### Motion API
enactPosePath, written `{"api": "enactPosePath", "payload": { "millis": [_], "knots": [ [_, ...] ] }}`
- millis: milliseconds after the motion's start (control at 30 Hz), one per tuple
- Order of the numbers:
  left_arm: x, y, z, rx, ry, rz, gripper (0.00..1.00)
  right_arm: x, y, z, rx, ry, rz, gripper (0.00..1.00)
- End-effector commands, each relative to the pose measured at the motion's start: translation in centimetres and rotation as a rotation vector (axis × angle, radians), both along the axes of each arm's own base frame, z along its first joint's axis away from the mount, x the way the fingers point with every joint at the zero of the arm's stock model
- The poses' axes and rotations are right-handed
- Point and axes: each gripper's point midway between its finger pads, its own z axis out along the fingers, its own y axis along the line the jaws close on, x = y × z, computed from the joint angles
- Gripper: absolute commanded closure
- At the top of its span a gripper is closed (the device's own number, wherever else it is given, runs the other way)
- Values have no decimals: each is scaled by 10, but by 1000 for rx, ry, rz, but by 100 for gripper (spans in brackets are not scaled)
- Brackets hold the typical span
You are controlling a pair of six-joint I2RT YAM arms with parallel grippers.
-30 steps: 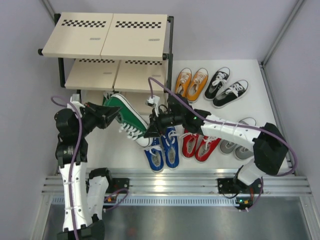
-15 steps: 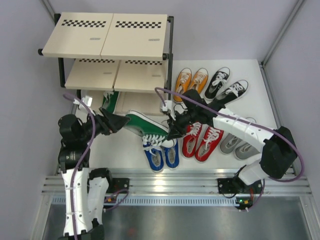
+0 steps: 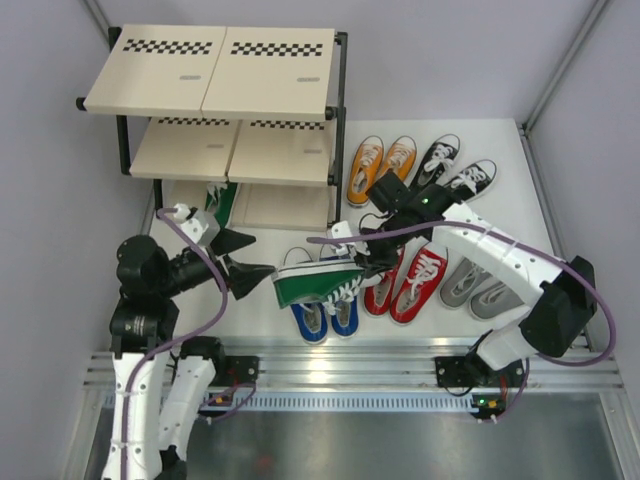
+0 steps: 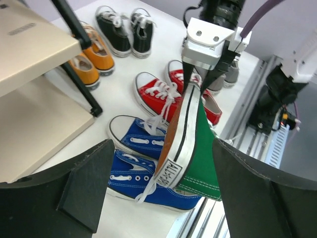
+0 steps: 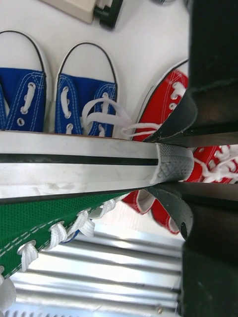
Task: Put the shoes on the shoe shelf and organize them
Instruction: Pick up the shoe at the center of the board.
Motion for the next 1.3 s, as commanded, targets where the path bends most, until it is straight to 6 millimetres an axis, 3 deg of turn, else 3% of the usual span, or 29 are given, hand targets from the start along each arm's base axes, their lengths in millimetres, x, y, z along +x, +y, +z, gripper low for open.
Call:
{"api": "enactPosePath", "payload": {
  "millis": [0, 200, 433, 667, 967, 1067, 1200, 1267],
  "knots": [
    [-6, -14, 3, 58, -97, -160, 15, 7, -1, 20, -20, -177, 146, 100],
    [-5, -29, -7, 74, -67, -268, 17, 8, 3, 26, -52, -202, 184, 100],
    [0, -50, -36, 118, 32, -336, 19, 15, 3, 30, -69, -224, 172, 100],
    [-4, -96, -76, 279, 99, -418, 19, 14, 1, 39, -44, -229, 156, 100],
    [-2, -103, -105, 364, 112, -432, 19, 2, -12, 52, 25, -214, 151, 100],
    [2, -103, -116, 399, 129, -412, 24, -2, -13, 54, 44, -199, 151, 100],
    [10, -101, -130, 444, 161, -359, 39, -8, -11, 57, 74, -177, 157, 100],
    [14, -102, -128, 440, 172, -338, 60, -9, -13, 60, 93, -164, 148, 100]
  ]
}}
